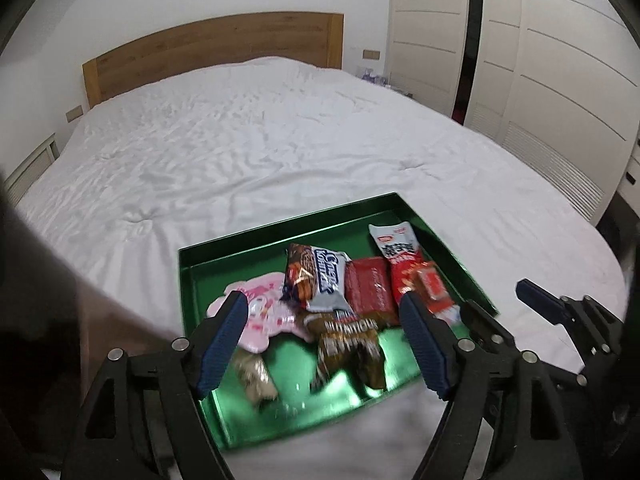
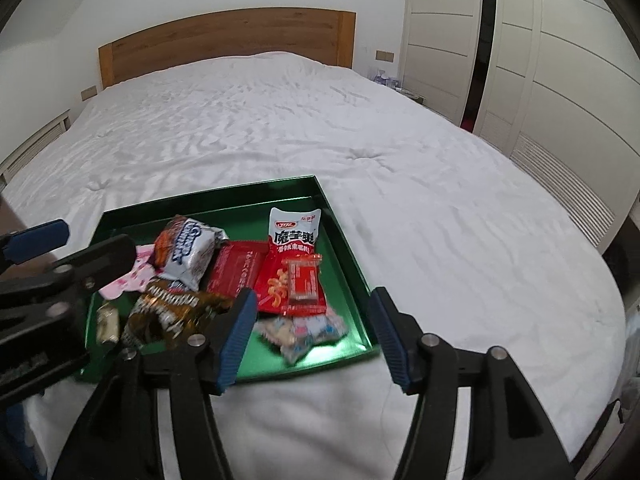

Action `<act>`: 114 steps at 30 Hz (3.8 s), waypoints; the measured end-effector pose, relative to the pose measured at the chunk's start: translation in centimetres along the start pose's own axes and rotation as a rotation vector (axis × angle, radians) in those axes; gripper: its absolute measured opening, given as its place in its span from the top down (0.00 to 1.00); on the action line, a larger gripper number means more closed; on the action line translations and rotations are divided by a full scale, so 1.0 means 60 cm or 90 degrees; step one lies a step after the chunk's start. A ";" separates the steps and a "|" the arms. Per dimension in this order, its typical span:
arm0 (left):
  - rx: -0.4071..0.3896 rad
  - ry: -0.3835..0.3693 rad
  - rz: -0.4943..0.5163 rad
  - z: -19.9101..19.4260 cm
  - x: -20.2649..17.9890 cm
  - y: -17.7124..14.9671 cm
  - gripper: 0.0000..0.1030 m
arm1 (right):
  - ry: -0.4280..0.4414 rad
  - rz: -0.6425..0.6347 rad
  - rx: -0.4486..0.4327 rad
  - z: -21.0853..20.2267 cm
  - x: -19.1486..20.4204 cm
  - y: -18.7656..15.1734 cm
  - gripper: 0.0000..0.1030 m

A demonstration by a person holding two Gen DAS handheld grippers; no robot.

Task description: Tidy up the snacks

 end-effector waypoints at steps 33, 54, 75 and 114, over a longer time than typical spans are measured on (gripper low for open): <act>-0.043 0.045 -0.004 -0.224 0.100 -0.172 0.17 | 0.030 -0.051 -0.004 -0.195 0.084 -0.094 0.00; -0.056 0.035 -0.050 -0.267 0.165 -0.222 0.16 | 0.035 -0.078 0.009 -0.229 0.149 -0.124 0.00; -0.049 0.031 -0.051 -0.275 0.178 -0.238 0.16 | 0.034 -0.094 -0.004 -0.249 0.177 -0.132 0.00; -0.041 0.026 -0.048 -0.272 0.197 -0.252 0.12 | 0.035 -0.107 -0.008 -0.249 0.186 -0.136 0.00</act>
Point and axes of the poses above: each gripper's, at about its wrist camera, not at the fingertips, and z roughly the way its jaws point, x to its left, y to its top, the point moved 3 cm from there along z, roughly the way its jaws point, and after that the axes turned 2 degrees about -z, right-handed, at the moved point
